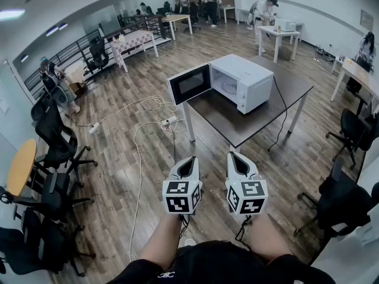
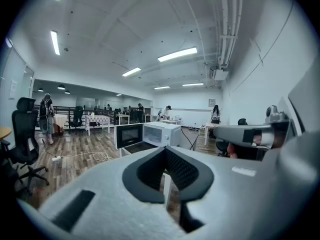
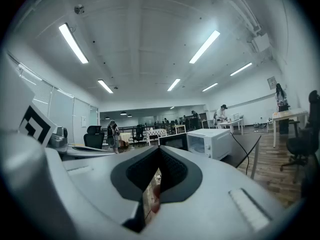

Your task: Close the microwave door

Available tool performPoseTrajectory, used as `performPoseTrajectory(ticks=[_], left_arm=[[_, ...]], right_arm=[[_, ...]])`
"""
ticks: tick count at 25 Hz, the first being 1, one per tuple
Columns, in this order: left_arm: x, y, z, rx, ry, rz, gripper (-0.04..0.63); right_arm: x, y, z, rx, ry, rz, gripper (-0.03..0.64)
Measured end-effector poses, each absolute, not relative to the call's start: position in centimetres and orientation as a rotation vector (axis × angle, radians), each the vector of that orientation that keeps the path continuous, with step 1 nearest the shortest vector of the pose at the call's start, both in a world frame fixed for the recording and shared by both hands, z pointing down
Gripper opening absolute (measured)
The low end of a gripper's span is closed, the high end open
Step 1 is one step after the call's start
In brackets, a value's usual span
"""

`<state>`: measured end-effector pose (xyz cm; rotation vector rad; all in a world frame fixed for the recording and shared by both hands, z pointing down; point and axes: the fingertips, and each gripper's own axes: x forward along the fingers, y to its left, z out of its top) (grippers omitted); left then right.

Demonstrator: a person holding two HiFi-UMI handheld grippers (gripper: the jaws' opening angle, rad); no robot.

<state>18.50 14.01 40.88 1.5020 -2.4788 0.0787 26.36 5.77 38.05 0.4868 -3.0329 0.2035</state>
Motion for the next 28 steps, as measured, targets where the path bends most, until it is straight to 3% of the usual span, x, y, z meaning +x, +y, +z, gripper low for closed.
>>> performPoseTrajectory(ticks=[28], left_arm=[[8.4, 21.4, 41.8, 1.498, -2.482, 0.035, 0.011]], right_arm=[[15.5, 14.2, 38.5, 0.475, -3.012, 0.140, 0.008]])
